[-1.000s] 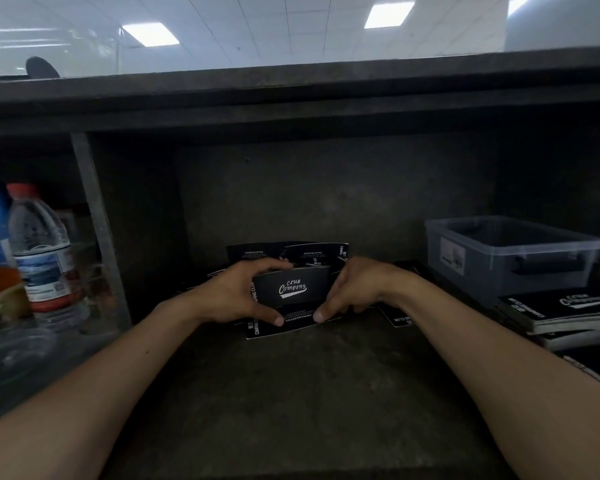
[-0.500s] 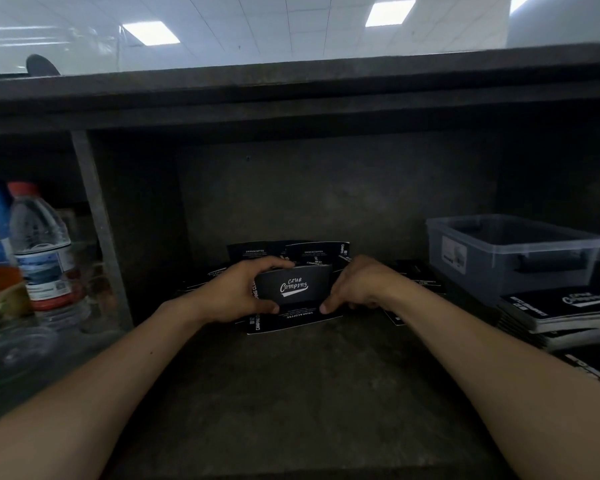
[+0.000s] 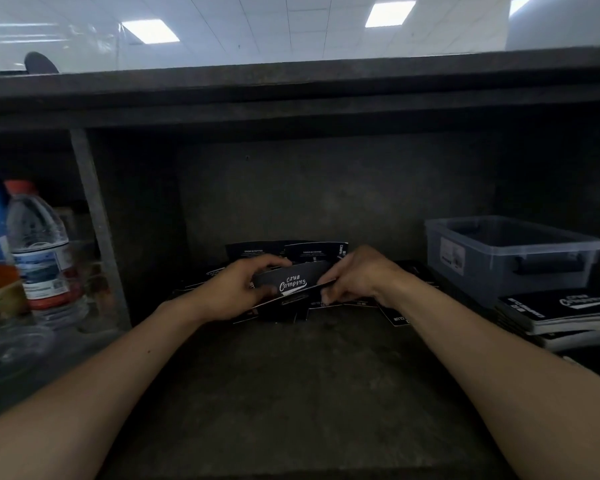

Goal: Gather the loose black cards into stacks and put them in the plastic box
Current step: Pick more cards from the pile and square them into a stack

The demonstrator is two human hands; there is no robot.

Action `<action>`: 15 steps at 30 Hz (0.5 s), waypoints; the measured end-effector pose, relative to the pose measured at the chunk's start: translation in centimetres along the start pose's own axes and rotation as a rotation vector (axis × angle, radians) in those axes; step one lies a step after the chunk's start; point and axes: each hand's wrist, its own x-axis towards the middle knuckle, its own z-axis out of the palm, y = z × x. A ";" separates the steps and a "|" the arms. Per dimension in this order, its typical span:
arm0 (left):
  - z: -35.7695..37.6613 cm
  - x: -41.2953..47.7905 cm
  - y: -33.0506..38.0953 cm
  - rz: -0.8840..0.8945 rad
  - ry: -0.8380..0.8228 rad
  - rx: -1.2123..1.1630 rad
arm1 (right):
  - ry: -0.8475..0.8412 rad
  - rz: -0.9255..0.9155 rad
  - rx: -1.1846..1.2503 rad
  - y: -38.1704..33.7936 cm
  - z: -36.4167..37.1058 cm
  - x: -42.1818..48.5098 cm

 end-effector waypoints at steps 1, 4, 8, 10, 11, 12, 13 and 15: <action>0.0 0.1 0.3 -0.024 0.011 -0.043 | 0.039 -0.014 0.008 0.0 -0.1 0.0; -0.2 -0.1 1.2 -0.099 -0.018 -0.130 | 0.116 -0.001 0.000 0.0 0.2 -0.1; -0.3 -0.5 1.2 -0.023 -0.019 0.017 | 0.181 -0.024 -0.042 -0.2 0.0 0.0; -0.5 -0.6 1.2 -0.012 0.059 0.039 | 0.319 0.001 -0.184 -0.5 -1.3 0.3; -0.6 -0.6 1.2 -0.016 0.095 0.053 | 0.407 0.048 -0.342 -0.5 -2.2 0.3; -0.6 -0.6 1.3 -0.021 0.117 0.061 | 0.463 0.112 -0.500 -0.4 -2.9 0.2; -0.6 -0.6 1.2 -0.028 0.124 0.064 | 0.468 0.175 -0.617 -0.1 -3.5 0.1; -0.5 -0.5 0.9 -0.032 0.113 0.096 | 0.375 0.269 -0.753 0.7 -4.1 0.2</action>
